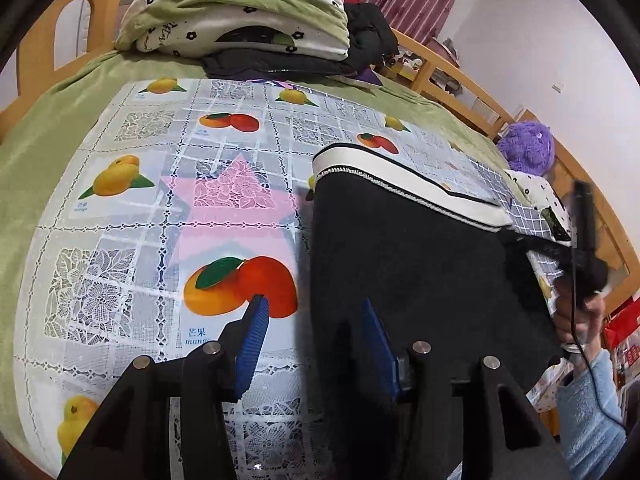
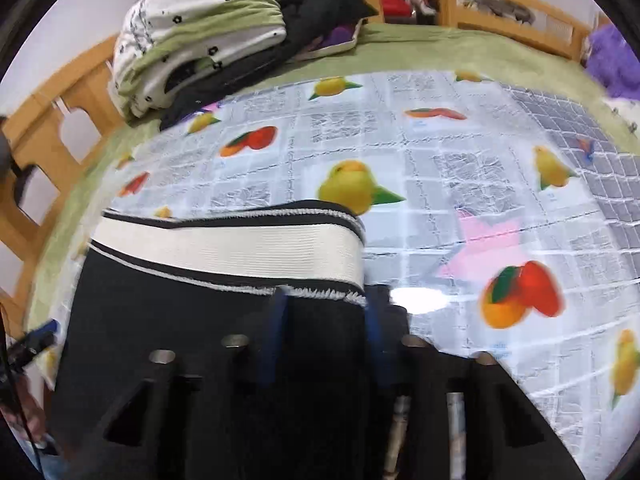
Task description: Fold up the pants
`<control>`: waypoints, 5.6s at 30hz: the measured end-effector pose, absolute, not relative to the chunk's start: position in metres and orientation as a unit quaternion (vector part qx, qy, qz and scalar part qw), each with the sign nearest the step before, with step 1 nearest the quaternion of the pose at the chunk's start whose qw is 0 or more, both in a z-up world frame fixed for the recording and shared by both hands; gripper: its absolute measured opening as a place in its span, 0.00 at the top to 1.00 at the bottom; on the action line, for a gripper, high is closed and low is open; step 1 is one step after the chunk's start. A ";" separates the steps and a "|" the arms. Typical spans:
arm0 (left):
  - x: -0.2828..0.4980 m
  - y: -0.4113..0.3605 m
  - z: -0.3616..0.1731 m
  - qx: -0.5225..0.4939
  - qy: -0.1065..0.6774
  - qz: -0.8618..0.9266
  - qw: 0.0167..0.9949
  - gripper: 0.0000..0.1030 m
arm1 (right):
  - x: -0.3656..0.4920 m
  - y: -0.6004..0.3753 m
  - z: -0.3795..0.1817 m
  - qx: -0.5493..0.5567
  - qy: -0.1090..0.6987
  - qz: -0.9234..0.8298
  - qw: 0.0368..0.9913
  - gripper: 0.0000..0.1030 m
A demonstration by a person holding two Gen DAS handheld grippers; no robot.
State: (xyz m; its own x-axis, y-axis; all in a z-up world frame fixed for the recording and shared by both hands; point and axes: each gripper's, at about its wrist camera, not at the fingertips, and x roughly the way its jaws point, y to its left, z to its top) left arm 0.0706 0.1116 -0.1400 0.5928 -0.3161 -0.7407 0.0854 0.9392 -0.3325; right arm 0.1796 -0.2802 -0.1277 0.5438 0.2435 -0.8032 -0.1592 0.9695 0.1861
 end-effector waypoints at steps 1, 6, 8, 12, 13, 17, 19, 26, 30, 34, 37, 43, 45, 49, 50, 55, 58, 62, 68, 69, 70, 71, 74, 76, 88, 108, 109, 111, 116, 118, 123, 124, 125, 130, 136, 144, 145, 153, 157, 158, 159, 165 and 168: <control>0.069 0.110 -0.139 -0.129 0.436 -0.115 0.883 0.55 | 0.170 -0.290 -0.116 0.069 0.444 0.134 0.883 0.87; 0.057 0.101 -0.135 -0.128 0.434 -0.141 0.881 0.55 | 0.148 -0.312 -0.133 0.088 0.455 0.100 0.881 0.86; 0.055 0.096 -0.135 -0.127 0.439 -0.140 0.878 0.55 | 0.146 -0.311 -0.146 0.079 0.457 0.087 0.882 0.85; 0.035 0.093 -0.131 -0.108 0.438 -0.142 0.881 0.55 | 0.125 -0.319 -0.120 0.107 0.462 0.074 0.877 0.80; 0.025 0.094 -0.130 -0.097 0.437 -0.146 0.882 0.55 | 0.112 -0.317 -0.114 0.105 0.455 0.073 0.881 0.80; -0.012 0.103 -0.133 -0.081 0.447 -0.174 0.874 0.55 | 0.058 -0.304 -0.111 0.060 0.455 0.084 0.885 0.72; -0.025 0.106 -0.140 -0.084 0.457 -0.189 0.865 0.54 | 0.035 -0.299 -0.116 0.046 0.458 0.081 0.884 0.72; -0.054 0.090 -0.165 -0.021 0.473 -0.181 0.862 0.56 | -0.013 -0.305 -0.142 0.086 0.467 0.058 0.878 0.72; -0.048 0.079 -0.171 0.019 0.468 -0.150 0.870 0.66 | -0.023 -0.307 -0.150 0.113 0.467 0.051 0.875 0.72; -0.031 0.057 -0.168 0.038 0.462 -0.138 0.875 0.88 | -0.023 -0.298 -0.160 0.101 0.474 0.033 0.874 0.72; -0.024 0.052 -0.150 0.004 0.431 -0.126 0.894 0.90 | -0.023 -0.292 -0.163 0.088 0.470 0.020 0.878 0.72; -0.024 0.073 -0.164 -0.087 0.438 -0.116 0.887 0.90 | -0.029 -0.290 -0.164 0.098 0.470 0.019 0.877 0.71; -0.032 0.079 -0.183 -0.096 0.459 -0.119 0.875 0.89 | -0.031 -0.290 -0.164 0.102 0.470 0.019 0.877 0.69; -0.053 0.096 -0.179 -0.111 0.461 -0.135 0.870 0.81 | -0.037 -0.291 -0.158 0.101 0.465 0.021 0.879 0.69; -0.060 0.100 -0.174 -0.101 0.458 -0.126 0.874 0.80 | -0.038 -0.292 -0.153 0.103 0.461 0.022 0.881 0.69; -0.071 0.105 -0.140 -0.055 0.413 -0.119 0.901 0.80 | -0.040 -0.289 -0.130 0.091 0.422 0.037 0.901 0.69; -0.052 0.093 -0.117 -0.065 0.390 -0.141 0.908 0.80 | -0.033 -0.276 -0.119 0.050 0.397 0.030 0.916 0.69; -0.019 0.059 -0.116 -0.054 0.395 -0.139 0.906 0.80 | -0.016 -0.264 -0.126 0.025 0.397 0.032 0.917 0.69; -0.001 0.036 -0.150 -0.046 0.424 -0.110 0.898 0.80 | -0.016 -0.259 -0.157 -0.011 0.404 0.029 0.914 0.68; -0.003 0.036 -0.149 -0.045 0.420 -0.110 0.900 0.80 | -0.016 -0.260 -0.158 -0.008 0.405 0.030 0.914 0.68; -0.004 0.036 -0.149 -0.048 0.420 -0.109 0.900 0.80 | -0.016 -0.262 -0.158 -0.001 0.405 0.032 0.914 0.68; -0.004 0.038 -0.150 -0.055 0.421 -0.110 0.899 0.80 | -0.016 -0.264 -0.159 0.008 0.406 0.034 0.913 0.68; -0.004 0.042 -0.151 -0.074 0.424 -0.111 0.896 0.80 | -0.017 -0.269 -0.162 0.025 0.405 0.041 0.913 0.68; -0.005 0.043 -0.152 -0.076 0.423 -0.110 0.896 0.80 | -0.018 -0.268 -0.163 0.025 0.403 0.042 0.914 0.68; -0.010 0.051 -0.140 -0.065 0.421 -0.127 0.895 0.80 | -0.011 -0.272 -0.148 0.027 0.422 0.057 0.905 0.66; 0.162 0.065 -0.164 -0.106 0.474 -0.165 0.858 0.48 | 0.149 -0.350 -0.172 0.193 0.470 0.116 0.853 0.27; 0.166 0.068 -0.169 -0.121 0.477 -0.174 0.853 0.44 | 0.152 -0.354 -0.175 0.203 0.476 0.127 0.846 0.26; 0.173 0.072 -0.181 -0.158 0.486 -0.193 0.838 0.39 | 0.157 -0.360 -0.183 0.225 0.487 0.155 0.829 0.26; 0.176 0.070 -0.189 -0.182 0.489 -0.218 0.825 0.45 | 0.164 -0.358 -0.186 0.237 0.494 0.202 0.812 0.36; 0.172 0.066 -0.184 -0.173 0.481 -0.220 0.831 0.59 | 0.164 -0.354 -0.185 0.254 0.492 0.228 0.801 0.50; 0.164 0.058 -0.162 -0.141 0.447 -0.233 0.852 0.76 | 0.157 -0.347 -0.160 0.228 0.463 0.215 0.829 0.74; 0.163 0.061 -0.158 -0.146 0.443 -0.235 0.853 0.77 | 0.157 -0.347 -0.155 0.229 0.457 0.216 0.832 0.75; 0.165 0.065 -0.154 -0.160 0.436 -0.238 0.853 0.77 | 0.160 -0.344 -0.151 0.226 0.452 0.215 0.836 0.76; 0.188 0.082 -0.132 -0.191 0.411 -0.222 0.863 0.78 | 0.199 -0.331 -0.141 0.237 0.444 0.218 0.836 0.77; 0.229 0.089 -0.154 -0.176 0.480 -0.145 0.847 0.68 | 0.245 -0.311 -0.161 0.196 0.455 0.183 0.849 0.74; 0.199 0.093 -0.142 -0.094 0.437 -0.111 0.888 0.50 | 0.203 -0.262 -0.141 -0.053 0.416 0.108 0.901 0.71; 0.198 0.094 -0.135 -0.095 0.426 -0.115 0.892 0.47 | 0.201 -0.261 -0.136 -0.064 0.413 0.108 0.902 0.71; 0.226 0.082 -0.111 -0.091 0.405 -0.111 0.903 0.44 | 0.257 -0.274 -0.142 0.040 0.442 0.097 0.891 0.65; 0.230 0.081 -0.111 -0.064 0.409 -0.095 0.905 0.44 | 0.241 -0.282 -0.120 0.062 0.384 0.144 0.910 0.84; 0.226 0.082 -0.109 -0.066 0.401 -0.102 0.908 0.44 | 0.239 -0.288 -0.120 0.078 0.385 0.147 0.908 0.84; 0.224 0.082 -0.107 -0.069 0.395 -0.106 0.910 0.44 | 0.244 -0.287 -0.129 0.064 0.405 0.131 0.903 0.84; 0.227 0.062 -0.100 -0.055 0.382 -0.122 0.914 0.44 | 0.255 -0.283 -0.130 0.032 0.443 0.098 0.891 0.79; 0.229 0.046 -0.095 -0.036 0.361 -0.133 0.922 0.44 | 0.240 -0.276 -0.098 0.042 0.389 0.098 0.915 0.79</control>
